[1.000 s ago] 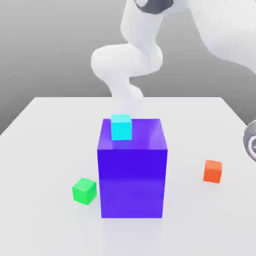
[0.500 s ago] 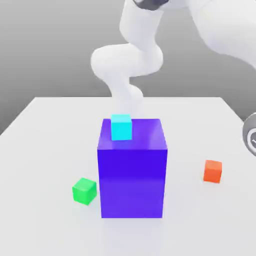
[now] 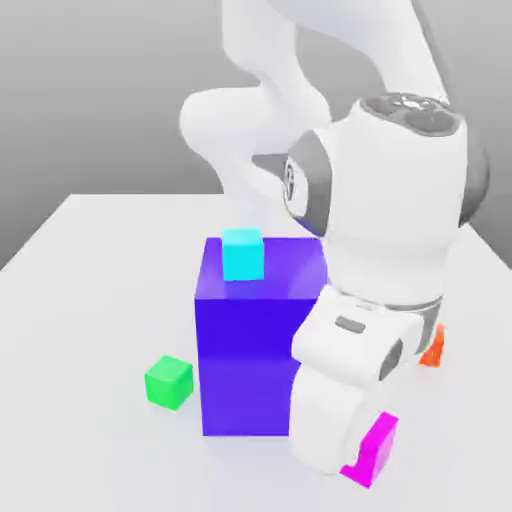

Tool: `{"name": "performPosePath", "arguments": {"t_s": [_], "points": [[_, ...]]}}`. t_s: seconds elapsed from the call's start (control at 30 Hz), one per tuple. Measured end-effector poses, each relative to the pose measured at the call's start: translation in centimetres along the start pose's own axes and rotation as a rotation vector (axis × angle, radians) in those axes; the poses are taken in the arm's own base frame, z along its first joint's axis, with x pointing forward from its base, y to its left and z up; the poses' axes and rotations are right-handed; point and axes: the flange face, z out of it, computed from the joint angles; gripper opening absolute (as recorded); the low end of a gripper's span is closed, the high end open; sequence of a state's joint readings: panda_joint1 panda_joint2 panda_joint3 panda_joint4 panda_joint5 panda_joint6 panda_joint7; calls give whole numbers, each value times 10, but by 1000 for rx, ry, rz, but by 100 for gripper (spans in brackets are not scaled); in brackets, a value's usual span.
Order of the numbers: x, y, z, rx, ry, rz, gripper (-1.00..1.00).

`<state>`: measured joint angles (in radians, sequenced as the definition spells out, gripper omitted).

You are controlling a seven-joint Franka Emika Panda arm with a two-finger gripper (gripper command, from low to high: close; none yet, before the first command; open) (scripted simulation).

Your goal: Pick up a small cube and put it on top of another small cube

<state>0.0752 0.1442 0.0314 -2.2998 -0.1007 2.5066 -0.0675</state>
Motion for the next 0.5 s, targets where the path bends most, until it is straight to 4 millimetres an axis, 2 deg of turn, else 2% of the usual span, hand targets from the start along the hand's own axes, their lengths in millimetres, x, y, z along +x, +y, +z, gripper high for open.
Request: {"name": "performPosePath", "arguments": {"t_s": [0.1, 0.23, 0.4, 0.5], "points": [[-27, 41, -9, -17, 2, -72, -100], [-66, 81, -19, -41, 0, -186, -100], [-115, 112, -28, -69, -8, -348, -100], [-153, 125, -18, -56, -25, -427, -100]]}}
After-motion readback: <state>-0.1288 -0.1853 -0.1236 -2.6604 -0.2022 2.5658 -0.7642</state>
